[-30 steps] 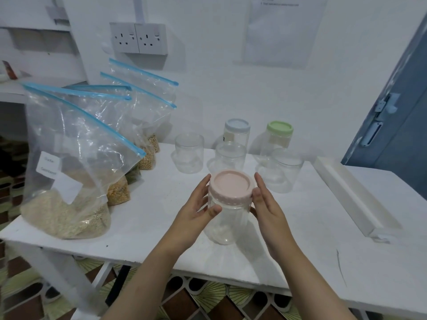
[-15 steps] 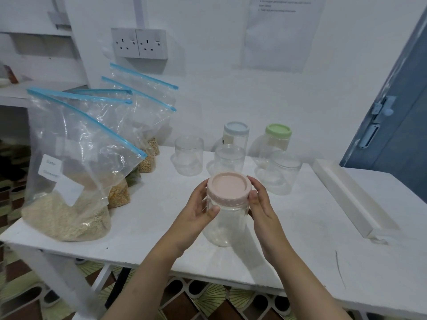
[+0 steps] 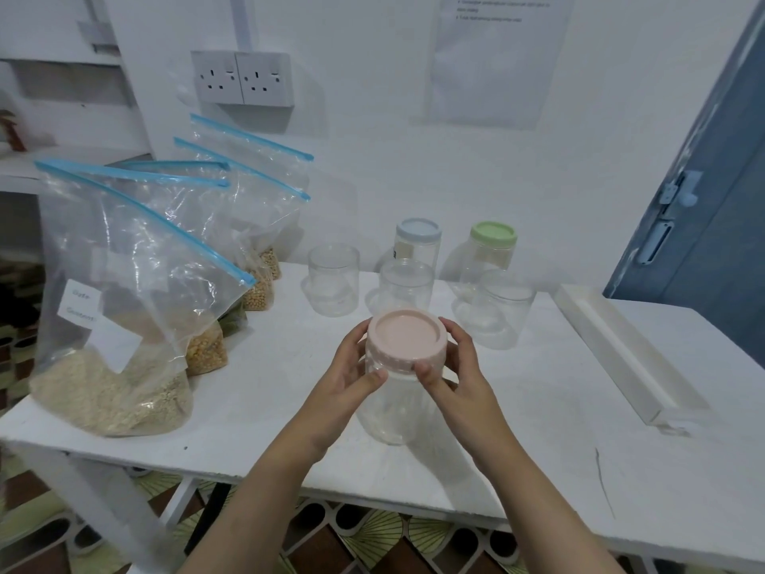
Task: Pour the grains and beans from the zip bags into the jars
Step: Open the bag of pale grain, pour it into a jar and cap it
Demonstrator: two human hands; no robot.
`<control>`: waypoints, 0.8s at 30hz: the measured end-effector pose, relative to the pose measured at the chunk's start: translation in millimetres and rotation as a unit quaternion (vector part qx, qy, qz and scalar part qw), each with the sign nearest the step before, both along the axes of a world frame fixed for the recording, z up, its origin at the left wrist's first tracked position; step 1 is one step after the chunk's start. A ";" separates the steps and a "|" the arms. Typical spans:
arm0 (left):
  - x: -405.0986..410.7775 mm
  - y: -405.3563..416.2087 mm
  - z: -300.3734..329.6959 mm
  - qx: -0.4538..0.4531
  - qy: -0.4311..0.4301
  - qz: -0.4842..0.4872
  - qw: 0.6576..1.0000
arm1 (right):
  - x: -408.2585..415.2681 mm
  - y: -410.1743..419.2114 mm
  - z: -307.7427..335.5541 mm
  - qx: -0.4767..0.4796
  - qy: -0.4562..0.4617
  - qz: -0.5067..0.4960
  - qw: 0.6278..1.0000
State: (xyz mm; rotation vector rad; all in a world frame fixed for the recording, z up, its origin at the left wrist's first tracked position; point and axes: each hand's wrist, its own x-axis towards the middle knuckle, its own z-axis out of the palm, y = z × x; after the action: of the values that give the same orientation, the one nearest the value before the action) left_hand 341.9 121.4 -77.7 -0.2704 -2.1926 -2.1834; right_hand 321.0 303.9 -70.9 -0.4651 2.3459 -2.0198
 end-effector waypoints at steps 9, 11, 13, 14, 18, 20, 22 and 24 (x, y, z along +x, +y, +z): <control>0.6 0.8 1.4 -0.004 -0.004 0.006 1.000 | 0.3 6.8 0.0 0.004 0.029 -0.015 0.999; -1.1 -1.7 3.6 -0.011 -0.009 -0.006 1.000 | 2.8 2.9 5.3 0.018 0.044 0.012 0.999; -2.6 -4.0 5.8 -0.017 -0.016 -0.023 0.999 | 2.9 -0.4 9.8 0.042 0.073 0.024 0.996; -3.2 -4.7 6.7 -0.020 -0.020 -0.029 0.999 | 2.0 -0.8 10.8 0.051 0.081 0.020 0.995; -3.9 -3.9 7.0 -0.026 -0.025 -0.033 0.999 | -5.2 5.3 9.5 0.077 0.076 -0.003 0.994; -3.4 -2.5 6.5 -0.027 -0.024 -0.025 0.999 | -7.1 10.5 8.0 0.081 0.061 -0.015 0.995; -2.9 -1.6 7.0 -0.028 -0.023 -0.022 0.999 | -8.4 15.5 6.5 0.072 0.058 -0.012 0.996; -2.9 -1.0 7.4 -0.029 -0.020 -0.021 0.999 | -7.3 18.0 7.7 0.066 0.054 0.003 0.996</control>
State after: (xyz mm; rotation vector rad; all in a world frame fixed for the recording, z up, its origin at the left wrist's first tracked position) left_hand 339.1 120.4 -70.3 -0.2795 -2.2960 -2.1675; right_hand 313.8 322.0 -63.2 -0.5901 2.5165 -1.8669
